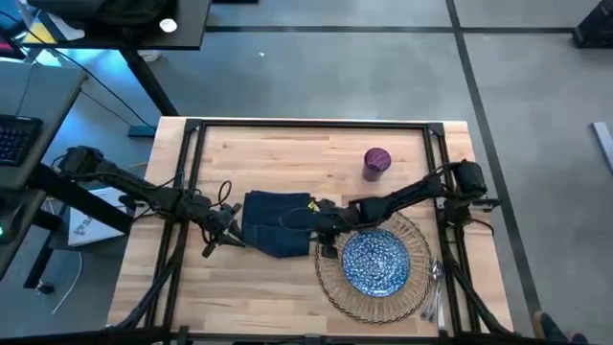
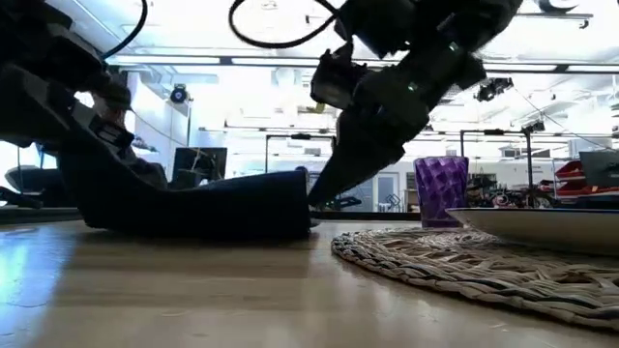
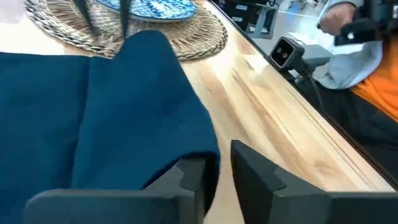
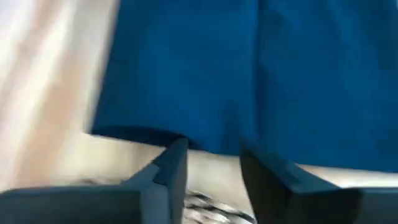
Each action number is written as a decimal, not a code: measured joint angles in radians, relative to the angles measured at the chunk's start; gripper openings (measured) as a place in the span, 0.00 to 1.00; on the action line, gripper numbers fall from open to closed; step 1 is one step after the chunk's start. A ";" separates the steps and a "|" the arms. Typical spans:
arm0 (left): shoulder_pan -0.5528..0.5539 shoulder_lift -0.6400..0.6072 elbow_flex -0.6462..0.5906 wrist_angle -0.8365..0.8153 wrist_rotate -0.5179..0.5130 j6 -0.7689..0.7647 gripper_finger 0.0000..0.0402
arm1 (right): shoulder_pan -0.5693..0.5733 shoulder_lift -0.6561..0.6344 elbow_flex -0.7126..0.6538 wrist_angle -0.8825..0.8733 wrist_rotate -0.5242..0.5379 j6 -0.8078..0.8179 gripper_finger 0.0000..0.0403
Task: Set table place
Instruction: Fold the blue table napkin
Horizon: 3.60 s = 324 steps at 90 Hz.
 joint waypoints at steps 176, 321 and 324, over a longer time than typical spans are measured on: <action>0.110 -0.002 0.137 -0.249 -0.269 0.025 0.35 | -0.195 0.153 0.346 -0.383 -0.013 -0.180 0.00; 0.122 -0.018 0.483 -0.821 -0.381 0.131 0.35 | -0.192 0.230 0.356 -0.101 0.152 -0.530 0.00; 0.122 -0.015 0.483 -0.817 -0.380 0.125 0.35 | -0.203 0.230 0.344 -0.094 0.152 -0.530 0.00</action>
